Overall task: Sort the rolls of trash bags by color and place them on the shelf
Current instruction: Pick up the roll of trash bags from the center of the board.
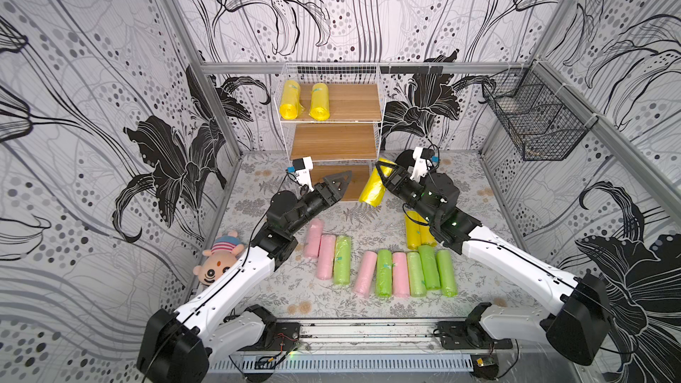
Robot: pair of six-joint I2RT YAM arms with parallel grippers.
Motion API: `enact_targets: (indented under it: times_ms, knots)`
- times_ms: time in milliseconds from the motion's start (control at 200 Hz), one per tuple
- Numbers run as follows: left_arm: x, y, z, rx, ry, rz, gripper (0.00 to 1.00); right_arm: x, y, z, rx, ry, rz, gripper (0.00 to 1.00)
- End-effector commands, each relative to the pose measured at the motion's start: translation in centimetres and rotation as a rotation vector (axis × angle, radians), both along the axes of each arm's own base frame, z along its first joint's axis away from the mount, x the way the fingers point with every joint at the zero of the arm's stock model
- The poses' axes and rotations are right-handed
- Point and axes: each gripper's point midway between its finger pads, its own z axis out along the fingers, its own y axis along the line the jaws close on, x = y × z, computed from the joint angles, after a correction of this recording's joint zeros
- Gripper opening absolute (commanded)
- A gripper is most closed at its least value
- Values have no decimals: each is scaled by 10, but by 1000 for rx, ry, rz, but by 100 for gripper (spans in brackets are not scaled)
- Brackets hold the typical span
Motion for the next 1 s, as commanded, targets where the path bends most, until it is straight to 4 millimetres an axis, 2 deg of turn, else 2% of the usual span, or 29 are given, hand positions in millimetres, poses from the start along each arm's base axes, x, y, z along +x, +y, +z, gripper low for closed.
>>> enact_targets:
  times_ms: [0,215,340,496,711,991]
  knots:
    - [-8,-8,28,-137,-47,-66,79,2,-2,47,195,-80,-39,41]
    - [-3,-1,25,-128,-39,23,84,16,3,60,308,-73,-68,40]
    - [-2,-3,27,-129,-40,23,85,23,9,63,369,-61,-55,40]
    - [2,-5,18,-55,-9,70,86,28,18,71,431,-54,-22,40]
    - [10,14,11,8,-17,201,87,28,22,76,451,-52,4,40]
    - [6,-9,30,-109,-77,62,87,31,31,71,494,-15,40,39]
